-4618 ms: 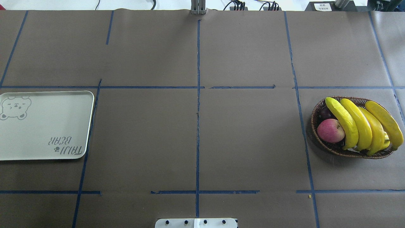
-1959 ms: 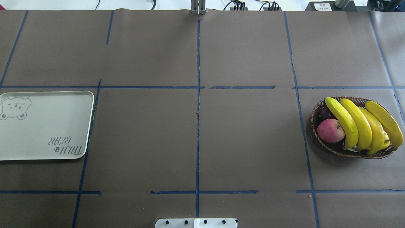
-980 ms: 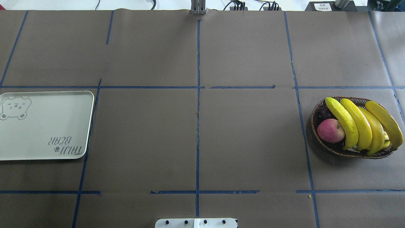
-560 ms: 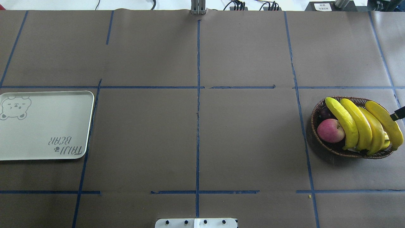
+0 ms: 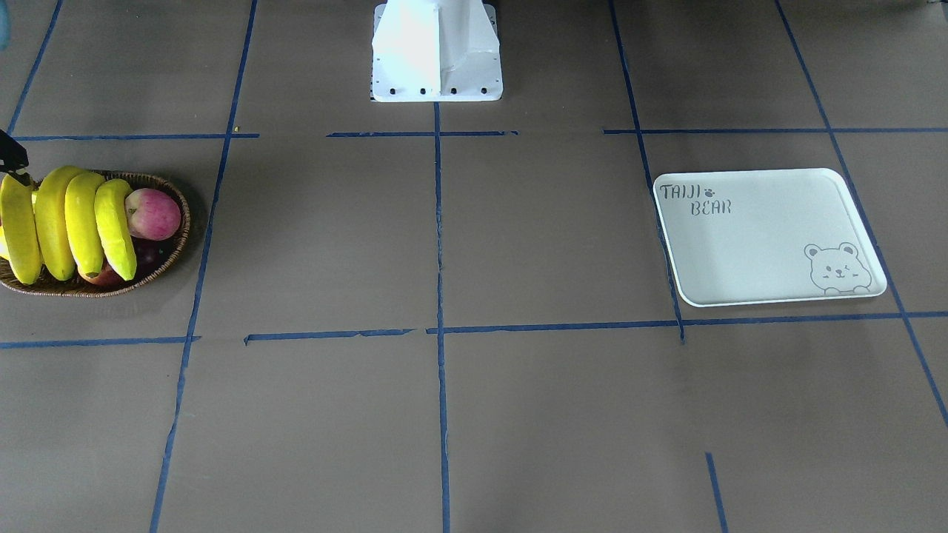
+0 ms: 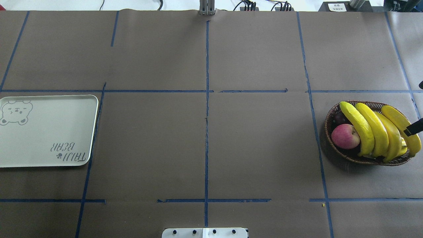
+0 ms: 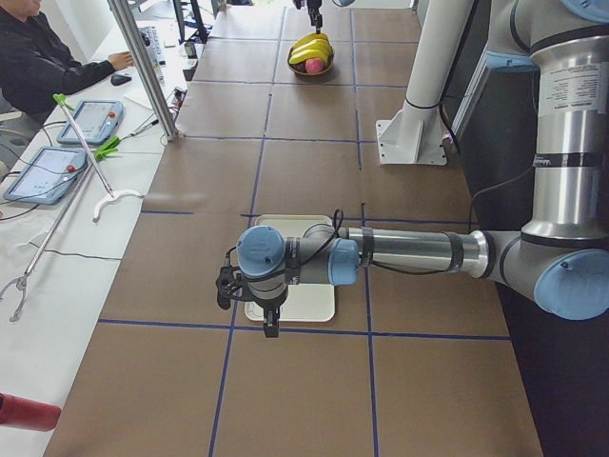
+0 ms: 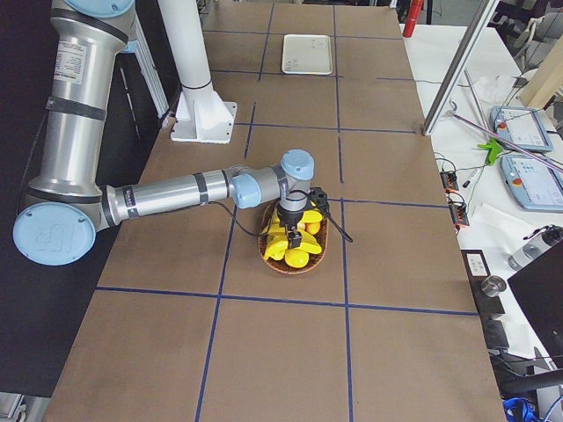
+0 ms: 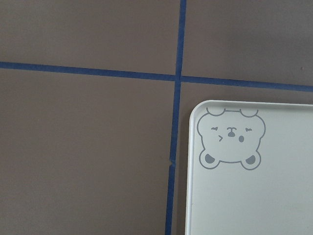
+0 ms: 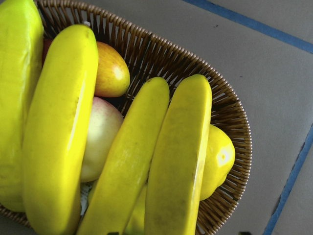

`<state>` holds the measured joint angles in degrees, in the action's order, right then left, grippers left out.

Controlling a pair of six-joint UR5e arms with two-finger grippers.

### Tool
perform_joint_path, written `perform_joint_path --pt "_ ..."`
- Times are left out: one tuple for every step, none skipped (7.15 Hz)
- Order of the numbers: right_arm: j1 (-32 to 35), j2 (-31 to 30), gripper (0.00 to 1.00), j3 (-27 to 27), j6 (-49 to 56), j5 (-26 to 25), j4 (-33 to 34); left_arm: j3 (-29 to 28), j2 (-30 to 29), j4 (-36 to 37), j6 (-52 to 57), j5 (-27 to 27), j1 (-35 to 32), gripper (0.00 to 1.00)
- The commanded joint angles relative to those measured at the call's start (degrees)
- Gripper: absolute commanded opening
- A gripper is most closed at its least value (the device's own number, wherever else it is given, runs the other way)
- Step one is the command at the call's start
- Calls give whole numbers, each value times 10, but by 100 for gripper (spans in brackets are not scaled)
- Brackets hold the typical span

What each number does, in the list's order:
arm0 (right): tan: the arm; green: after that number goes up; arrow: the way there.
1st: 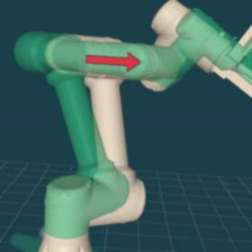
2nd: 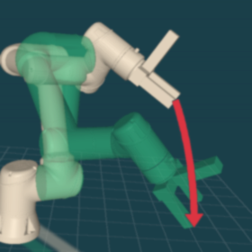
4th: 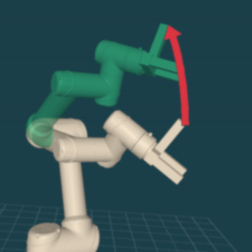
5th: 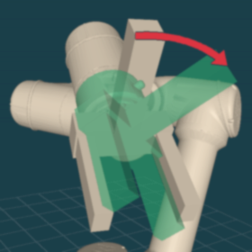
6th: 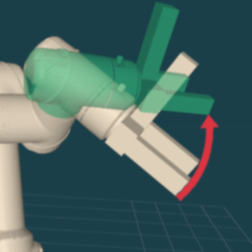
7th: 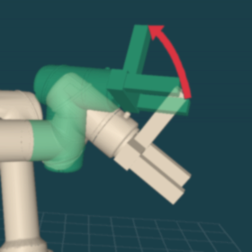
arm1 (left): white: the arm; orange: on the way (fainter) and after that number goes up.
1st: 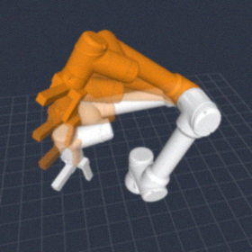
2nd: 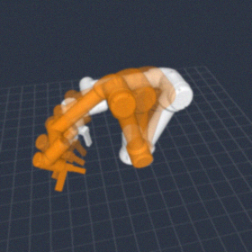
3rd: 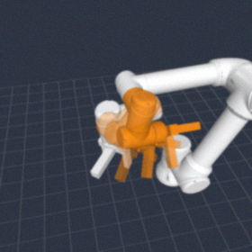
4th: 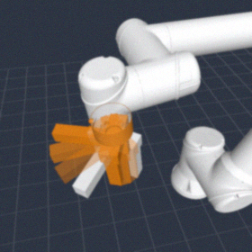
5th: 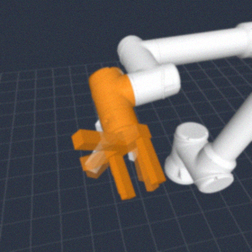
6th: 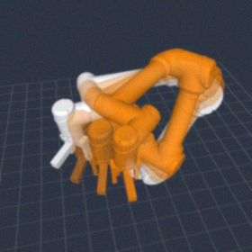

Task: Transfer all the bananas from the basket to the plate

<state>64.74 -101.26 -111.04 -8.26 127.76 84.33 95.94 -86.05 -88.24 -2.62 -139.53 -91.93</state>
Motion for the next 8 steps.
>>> perform_joint_path --pt "-7 -1 86 12 0 -1 0 1 0 0 -1 -5 1 100" --pt "-7 0 86 18 0 -1 0 3 0 0 -1 -5 1 100" --pt "-7 0 86 25 0 0 -1 6 0 0 -2 -5 1 100" --pt "-7 1 86 26 0 -1 -1 6 0 0 -2 -6 1 100" --pt "-9 1 86 26 0 -1 -1 6 -1 0 -2 -6 1 100" --pt "-13 3 86 28 -1 -1 -1 8 -1 0 -3 -6 1 100" --pt "-18 3 86 28 -2 -1 -1 12 -1 0 -4 -7 1 100" --pt "-21 3 86 30 -2 -1 -1 14 -1 1 -6 -11 1 100"
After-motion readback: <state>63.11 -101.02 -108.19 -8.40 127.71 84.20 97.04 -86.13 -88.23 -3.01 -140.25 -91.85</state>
